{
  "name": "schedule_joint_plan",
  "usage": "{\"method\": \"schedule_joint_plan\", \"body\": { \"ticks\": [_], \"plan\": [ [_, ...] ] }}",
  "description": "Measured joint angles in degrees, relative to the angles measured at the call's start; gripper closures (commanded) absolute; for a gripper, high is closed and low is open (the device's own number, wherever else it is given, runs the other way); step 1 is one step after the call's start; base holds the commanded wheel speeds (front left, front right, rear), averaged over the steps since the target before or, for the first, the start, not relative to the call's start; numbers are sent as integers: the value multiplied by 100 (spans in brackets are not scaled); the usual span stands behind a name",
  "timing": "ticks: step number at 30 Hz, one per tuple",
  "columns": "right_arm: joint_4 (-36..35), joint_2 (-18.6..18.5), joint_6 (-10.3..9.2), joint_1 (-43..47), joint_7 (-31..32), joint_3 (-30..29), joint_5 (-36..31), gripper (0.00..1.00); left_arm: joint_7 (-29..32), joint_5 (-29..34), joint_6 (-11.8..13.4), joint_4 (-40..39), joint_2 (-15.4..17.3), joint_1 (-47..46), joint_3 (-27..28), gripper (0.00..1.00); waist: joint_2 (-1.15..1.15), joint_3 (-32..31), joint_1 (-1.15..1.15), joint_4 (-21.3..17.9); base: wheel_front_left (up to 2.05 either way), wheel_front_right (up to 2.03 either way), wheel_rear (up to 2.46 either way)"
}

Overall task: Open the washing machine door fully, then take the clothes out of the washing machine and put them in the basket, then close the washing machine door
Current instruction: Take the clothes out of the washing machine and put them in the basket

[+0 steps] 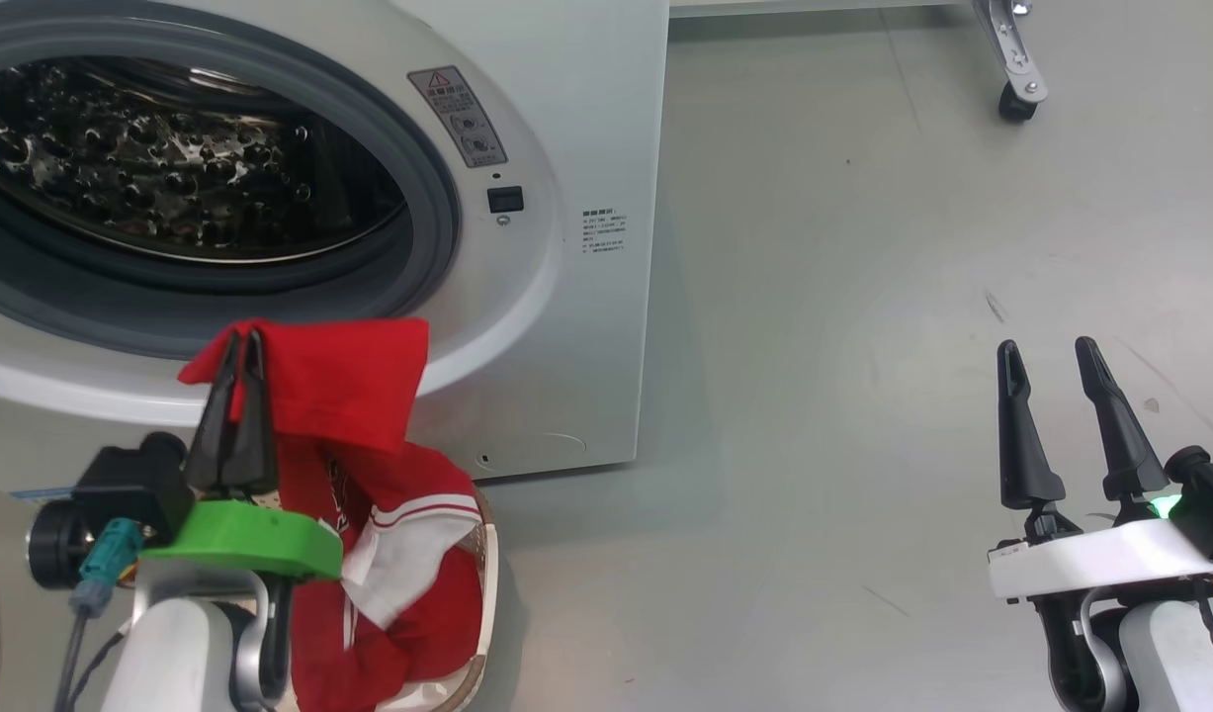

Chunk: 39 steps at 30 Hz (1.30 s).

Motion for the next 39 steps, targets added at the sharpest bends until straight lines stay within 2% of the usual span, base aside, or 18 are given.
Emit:
{"method": "schedule_joint_plan", "body": {
  "ticks": [6,17,24,35,39],
  "plan": [
    [-49,-47,1,14,0,-7,0,0,148,70,75,331,1,199,-122,100,0,178,0,22,0,0,0],
    [-109,-97,7,-55,1,51,1,0,241,141,313,862,4,208,20,100,0,535,0,-17,0,0,0],
    [-152,-190,8,-119,2,60,24,0,350,197,348,1270,18,176,-79,100,0,829,0,-124,0,0,0],
    [-211,-360,15,-360,4,40,64,0,503,282,325,2061,23,-335,-131,100,0,1343,0,-308,0,0,0],
    [-224,-450,15,-380,4,-9,80,0,582,145,479,2466,23,-543,142,100,0,1555,0,-374,0,0,0]
  ]
}}
